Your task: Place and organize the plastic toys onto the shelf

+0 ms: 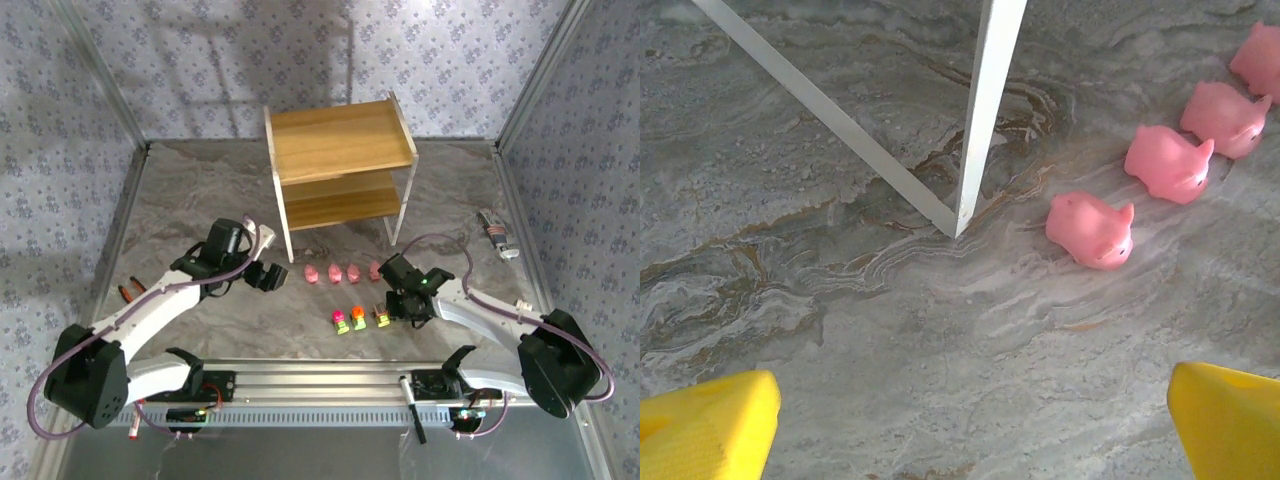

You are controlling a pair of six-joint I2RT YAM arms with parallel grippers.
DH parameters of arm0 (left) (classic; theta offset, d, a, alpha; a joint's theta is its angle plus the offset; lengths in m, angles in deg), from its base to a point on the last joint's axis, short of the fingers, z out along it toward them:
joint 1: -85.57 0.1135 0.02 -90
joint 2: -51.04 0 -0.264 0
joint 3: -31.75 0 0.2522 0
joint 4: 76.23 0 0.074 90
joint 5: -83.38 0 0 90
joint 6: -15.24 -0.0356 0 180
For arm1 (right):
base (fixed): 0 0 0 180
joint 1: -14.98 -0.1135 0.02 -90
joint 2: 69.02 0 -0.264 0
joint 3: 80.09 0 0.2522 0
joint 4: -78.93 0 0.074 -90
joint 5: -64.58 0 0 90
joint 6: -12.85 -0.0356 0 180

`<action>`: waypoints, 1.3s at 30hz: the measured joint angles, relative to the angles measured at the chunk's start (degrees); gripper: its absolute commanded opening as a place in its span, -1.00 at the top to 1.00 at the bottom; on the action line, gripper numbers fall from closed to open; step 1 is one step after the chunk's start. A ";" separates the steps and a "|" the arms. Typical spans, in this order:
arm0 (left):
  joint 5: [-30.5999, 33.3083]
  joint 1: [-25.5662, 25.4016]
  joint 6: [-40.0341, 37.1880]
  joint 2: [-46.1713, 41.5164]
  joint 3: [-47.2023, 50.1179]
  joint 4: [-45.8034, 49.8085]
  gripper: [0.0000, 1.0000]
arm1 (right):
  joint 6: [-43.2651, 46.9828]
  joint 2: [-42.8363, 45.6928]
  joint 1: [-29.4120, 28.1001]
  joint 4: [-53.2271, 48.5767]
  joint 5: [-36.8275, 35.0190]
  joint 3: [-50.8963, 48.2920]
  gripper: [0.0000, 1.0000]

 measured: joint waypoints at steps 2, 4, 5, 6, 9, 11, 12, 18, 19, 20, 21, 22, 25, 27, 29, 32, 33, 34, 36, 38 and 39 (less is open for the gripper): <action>0.44 -0.48 0.37 0.74 0.00 -0.94 -0.99 | 0.04 0.00 -0.02 0.00 -0.17 0.02 0.41; 0.44 -0.90 0.24 0.81 0.00 -1.88 -0.99 | 0.04 0.02 -0.07 0.00 -0.35 0.02 0.41; 0.39 -1.09 -0.11 0.72 0.00 -2.40 -0.99 | 0.02 0.04 -0.07 0.00 -0.35 0.02 0.42; 0.39 -1.31 -0.68 0.63 0.00 -2.71 -0.99 | 0.02 0.07 -0.07 0.00 -0.37 0.04 0.42; 0.44 -1.36 -2.21 -0.17 0.00 -2.80 -0.99 | 0.00 0.07 -0.07 0.00 -0.37 0.04 0.41; 0.39 -1.29 -2.95 -1.38 0.00 -2.21 -0.99 | 0.00 0.07 -0.07 0.00 -0.37 0.04 0.39; 0.31 -1.29 -3.39 -2.03 0.00 -1.75 -0.99 | 0.00 0.07 -0.07 0.00 -0.37 0.04 0.39; -2.45 -2.12 -5.09 -4.28 0.00 0.59 -0.99 | 0.00 -0.42 -0.04 0.00 -0.37 0.26 0.37; -2.82 -2.54 -5.35 -4.28 0.00 0.85 -0.99 | 0.02 -0.50 -0.04 0.00 -0.37 0.31 0.36; -3.23 -3.21 -5.68 -4.28 0.04 1.29 -0.99 | 0.00 -0.59 -0.04 0.00 -0.39 0.35 0.34; -3.52 -3.85 -5.95 -4.28 0.15 1.53 -0.99 | 0.02 -0.68 -0.04 0.02 -0.37 0.37 0.34; -3.80 -4.50 -6.03 -4.28 0.33 1.68 -0.99 | 0.04 -0.76 -0.04 0.00 -0.37 0.42 0.35; -4.20 -5.86 -6.16 -4.28 0.92 1.81 -0.99 | 0.22 -1.14 -0.04 -0.04 -0.55 0.74 0.44; -4.61 -6.19 -6.14 -4.28 0.94 2.14 -0.99 | 0.20 -1.25 -0.07 -0.02 -0.79 0.90 0.47; -5.11 -6.19 -6.12 -4.28 0.94 2.12 -0.99 | 0.20 -1.22 -0.20 -0.02 -0.96 0.90 0.48; -5.70 -6.23 -6.10 -4.28 0.94 2.14 -0.99 | 0.15 -0.63 -0.63 -0.35 -1.70 0.90 0.49; -5.99 -6.38 -6.08 -4.28 0.94 2.12 -0.99 | 0.15 -0.11 -0.70 -0.68 -2.03 0.90 0.49; -6.21 -6.47 -6.03 -4.28 0.94 2.12 -0.99 | 0.11 0.52 -0.72 -1.09 -2.34 0.90 0.50; -6.51 -6.95 -5.92 -4.28 0.94 2.12 -0.99 | -0.07 2.29 -1.01 -2.56 -3.10 1.46 0.50; -6.54 -7.39 -5.95 -4.28 0.94 2.12 -0.99 | -0.13 3.80 -1.57 -4.39 -3.93 2.86 0.50; -6.54 -7.63 -5.95 -4.26 0.92 2.12 -0.99 | -0.28 4.63 -2.03 -5.40 -4.48 4.00 0.50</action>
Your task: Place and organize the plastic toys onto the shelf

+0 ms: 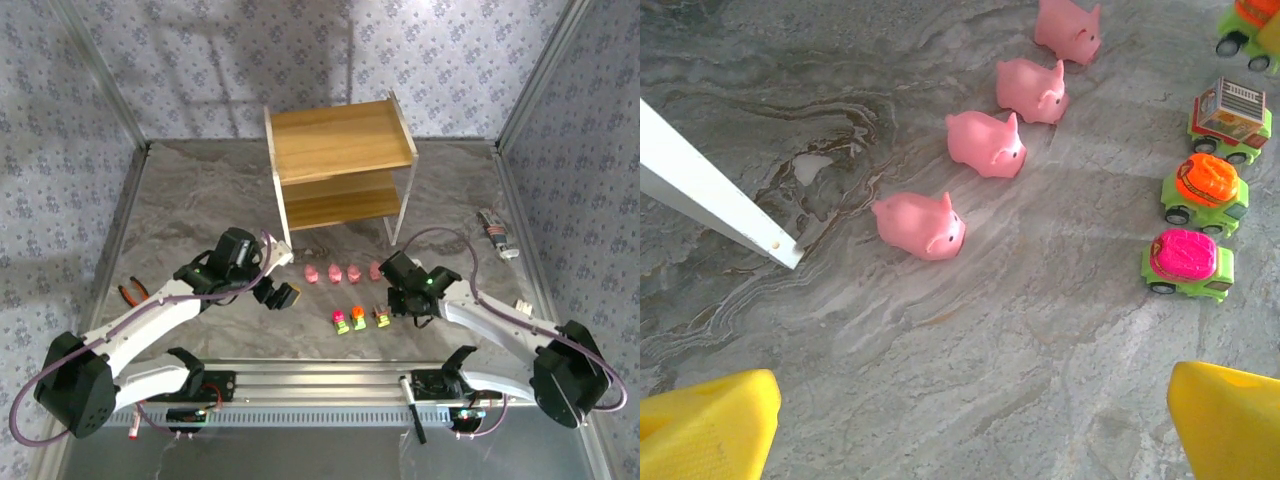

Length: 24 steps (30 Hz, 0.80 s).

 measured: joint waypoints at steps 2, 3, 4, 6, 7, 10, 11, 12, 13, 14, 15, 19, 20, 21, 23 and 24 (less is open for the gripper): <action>-0.02 -0.11 0.00 0.04 -0.04 0.02 -0.99 | -0.39 1.16 -0.81 -2.01 -1.11 2.29 0.51; -0.07 -0.26 0.00 0.09 -0.07 0.02 -0.99 | -0.63 1.75 -1.33 -3.08 -1.68 3.65 0.52; -0.07 -0.33 0.00 0.09 -0.11 0.04 -0.99 | -0.87 2.27 -1.81 -4.20 -2.40 4.94 0.52; -0.20 -0.50 -0.13 0.15 -0.52 0.28 -0.99 | -1.31 3.21 -2.97 -6.86 -3.93 7.87 0.52; -0.20 -0.68 -0.17 0.15 -0.76 0.39 -0.99 | -1.55 3.56 -3.63 -8.22 -4.72 9.38 0.52; -0.17 -0.81 -0.20 0.17 -1.42 0.44 -0.99 | -2.21 4.13 -5.70 -12.63 -7.26 14.80 0.51; -0.17 -0.83 -0.22 0.22 -1.64 0.44 -0.99 | -2.38 4.13 -6.45 -14.12 -8.20 17.03 0.51; -0.17 -0.87 -0.20 0.33 -1.75 0.39 -0.99 | -2.49 4.11 -7.32 -15.74 -9.22 19.54 0.51; -0.15 -1.07 -0.20 0.48 -1.84 0.42 -0.99 | -2.58 4.04 -8.00 -16.90 -10.12 21.59 0.51; -0.15 -1.22 -0.20 0.63 -1.86 0.44 -0.99 | -2.58 3.87 -8.79 -18.25 -11.02 23.96 0.51; -0.13 -1.49 -0.20 0.83 -1.90 0.48 -0.99 | -2.58 3.48 -9.64 -19.71 -12.00 26.77 0.50; 0.09 -2.21 -0.22 1.57 -2.16 0.46 -0.99 | -2.34 0.22 -12.55 -24.24 -15.69 38.27 0.49; 0.11 -2.36 -0.22 1.77 -2.34 0.46 -0.99 | -2.08 -0.87 -13.11 -25.07 -16.63 40.98 0.49; 0.20 -2.60 -0.26 1.92 -2.51 0.44 -0.99 | -1.70 -1.95 -13.62 -25.81 -17.38 43.36 0.49; 0.33 -3.02 -0.44 2.19 -2.82 0.42 -0.99 | -0.61 -4.22 -14.32 -27.34 -18.51 47.95 0.48; 0.39 -3.30 -0.52 2.36 -3.04 0.44 -0.99 | 0.15 -5.44 -14.53 -28.28 -18.97 50.34 0.48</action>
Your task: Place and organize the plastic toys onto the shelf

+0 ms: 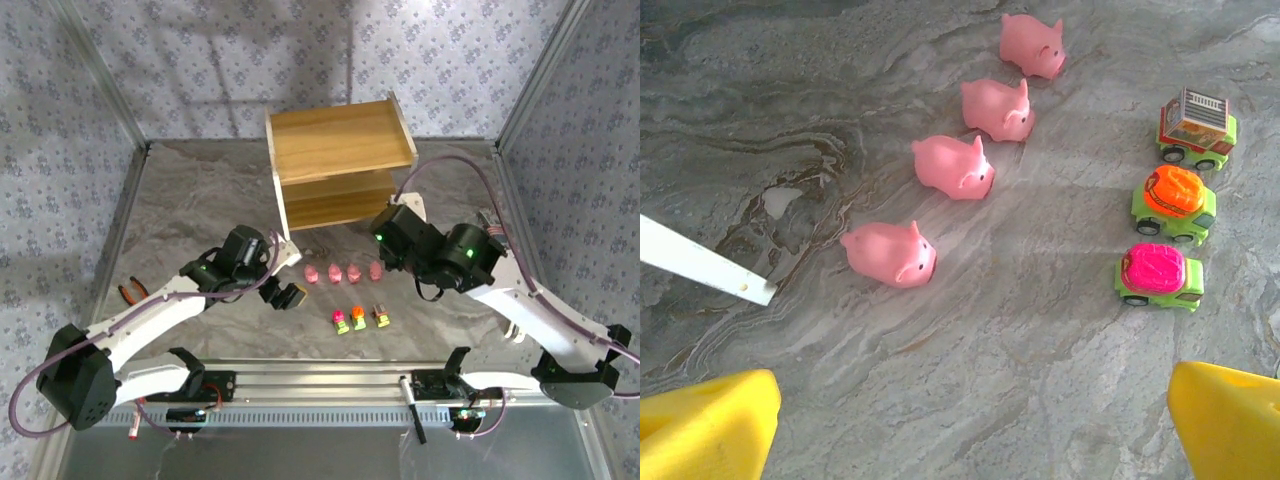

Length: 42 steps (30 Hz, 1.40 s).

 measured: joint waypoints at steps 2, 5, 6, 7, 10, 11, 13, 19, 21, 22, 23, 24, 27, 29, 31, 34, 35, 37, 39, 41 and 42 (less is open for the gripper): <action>0.59 -0.81 -0.35 0.44 -0.44 -0.02 -0.99 | 1.57 -2.58 -0.17 -1.73 -0.79 5.35 0.48; 1.29 -2.29 -0.87 1.09 -0.68 -0.26 -0.99 | 4.09 -6.56 -0.17 -4.22 -1.95 14.47 0.48; 1.60 -2.71 -0.98 1.29 -0.68 -0.42 -0.99 | 5.16 -8.04 -0.17 -5.16 -2.29 18.12 0.48; 1.92 -3.08 -1.05 1.49 -0.68 -0.52 -0.99 | 6.12 -9.44 -0.04 -6.01 -2.56 21.51 0.48; 2.51 -4.07 -1.62 1.97 -0.68 -0.85 -0.99 | 9.20 -13.79 0.90 -8.35 -3.32 31.23 0.47; 2.64 -4.31 -1.66 1.99 -0.68 -0.94 -0.99 | 10.16 -15.37 1.51 -9.29 -3.45 34.32 0.47; 2.69 -4.68 -1.86 1.99 -0.68 -1.14 -0.99 | 12.50 -19.17 3.30 -11.19 -3.58 41.20 0.47; 4.17 -6.54 -2.36 1.99 -0.68 -2.29 -0.99 | 18.03 -28.44 10.78 -15.39 -1.95 55.43 0.46; 4.74 -6.93 -2.32 1.99 -0.66 -3.45 -0.99 | 19.45 -30.05 13.35 -15.93 -0.61 57.09 0.45; 5.20 -7.15 -2.29 1.99 -0.57 -4.13 -0.99 | 20.09 -30.67 14.67 -16.20 0.22 57.59 0.46; 5.55 -7.30 -2.29 1.99 -0.44 -4.74 -0.99 | 20.63 -31.21 15.96 -16.44 1.18 58.07 0.45; 5.92 -7.58 -2.29 1.99 -0.17 -5.33 -0.99 | 21.18 -31.80 17.31 -16.63 2.21 58.69 0.46; 6.56 -8.50 -2.29 2.12 0.55 -6.32 -0.99 | 22.43 -33.40 20.68 -16.76 4.96 60.48 0.46; 7.02 -9.20 -2.27 2.34 0.79 -6.67 -0.99 | 23.06 -34.29 22.14 -16.74 6.51 61.33 0.46; 7.26 -9.92 -2.29 2.36 0.96 -7.21 -0.99 | 23.47 -35.17 22.95 -16.81 8.13 62.05 0.45; 7.63 -10.69 -2.32 2.36 1.16 -7.80 -0.99 | 24.09 -36.02 23.54 -16.76 10.25 62.55 0.45; 7.80 -10.95 -2.38 2.38 1.18 -7.78 -0.99 | 24.17 -36.30 23.71 -16.76 10.82 62.75 0.45; 8.26 -11.41 -2.45 2.38 1.18 -7.85 -0.99 | 24.55 -37.09 24.26 -16.76 12.04 63.52 0.45; 8.59 -11.65 -2.47 2.38 1.18 -7.87 -0.99 | 24.74 -37.81 24.96 -16.68 13.20 64.19 0.45; 8.74 -11.65 -2.47 2.36 1.18 -7.93 -0.99 | 24.76 -38.25 25.75 -16.57 14.25 64.22 0.45; 8.79 -11.65 -2.47 2.36 1.18 -7.96 -0.99 | 24.76 -38.45 26.16 -16.57 14.82 64.22 0.45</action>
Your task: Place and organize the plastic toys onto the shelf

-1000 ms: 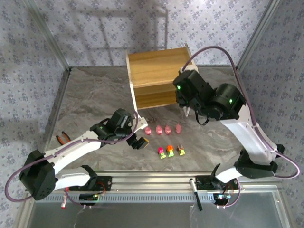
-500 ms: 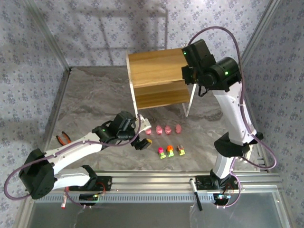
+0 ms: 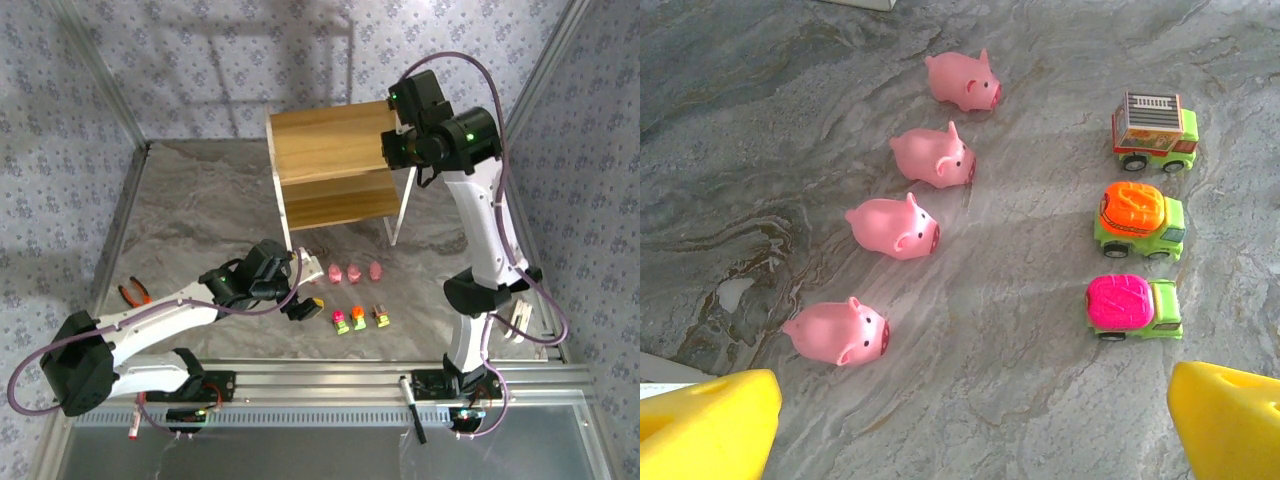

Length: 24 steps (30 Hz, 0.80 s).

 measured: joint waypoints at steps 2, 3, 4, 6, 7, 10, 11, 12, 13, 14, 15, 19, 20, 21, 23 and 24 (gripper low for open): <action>0.22 0.00 0.00 0.00 0.00 -0.04 -0.99 | 0.02 -0.37 0.55 0.02 0.66 0.04 0.45; 0.39 0.00 0.00 0.00 0.07 -0.15 -0.99 | 0.02 -0.57 0.74 0.02 1.05 0.07 0.45; 0.59 0.00 0.00 0.00 0.24 -0.37 -0.99 | 0.02 -0.79 0.87 0.02 1.27 0.13 0.45; 1.05 0.00 0.02 0.00 0.68 -0.68 -0.99 | 0.04 -1.27 0.90 0.07 1.49 0.35 0.45; 1.22 0.00 0.02 0.00 0.87 -0.68 -0.99 | 0.11 -1.51 0.90 0.09 1.55 0.37 0.45; 1.25 0.00 0.02 0.00 1.09 -0.68 -0.99 | 0.20 -2.12 0.90 0.13 1.88 0.42 0.45; 1.25 0.00 0.02 0.00 1.11 -0.70 -0.99 | 0.20 -2.34 0.94 0.20 1.90 0.42 0.46; 1.25 0.00 0.02 0.00 1.11 -0.70 -0.99 | 0.20 -2.51 1.01 0.28 1.92 0.42 0.46; 1.25 0.00 0.02 0.00 1.14 -0.70 -0.99 | 0.20 -2.73 1.05 0.46 1.90 0.42 0.46; 1.27 0.00 0.02 0.00 1.20 -0.76 -0.99 | 0.17 -2.89 1.11 0.57 1.90 0.42 0.46; 1.42 0.00 0.02 -0.02 1.29 -0.87 -0.99 | 0.17 -3.06 1.11 0.66 1.90 0.42 0.46; 2.25 -0.35 -0.02 -0.02 1.79 -1.14 -0.99 | 0.15 -3.63 1.11 0.96 1.90 0.50 0.46; 2.58 -0.57 -0.02 -0.02 1.88 -1.11 -0.99 | 0.15 -3.78 1.11 0.94 1.90 0.66 0.46; 2.78 -0.90 -0.04 -0.02 1.95 -1.11 -0.99 | 0.15 -3.91 1.11 0.98 1.88 0.74 0.46; 2.95 -1.44 -0.20 -0.02 1.99 -1.14 -0.99 | 0.15 -4.02 1.14 1.01 1.86 0.74 0.46; 3.06 -1.60 -0.26 -0.02 1.99 -1.14 -0.99 | 0.17 -4.07 1.22 1.01 1.88 0.74 0.46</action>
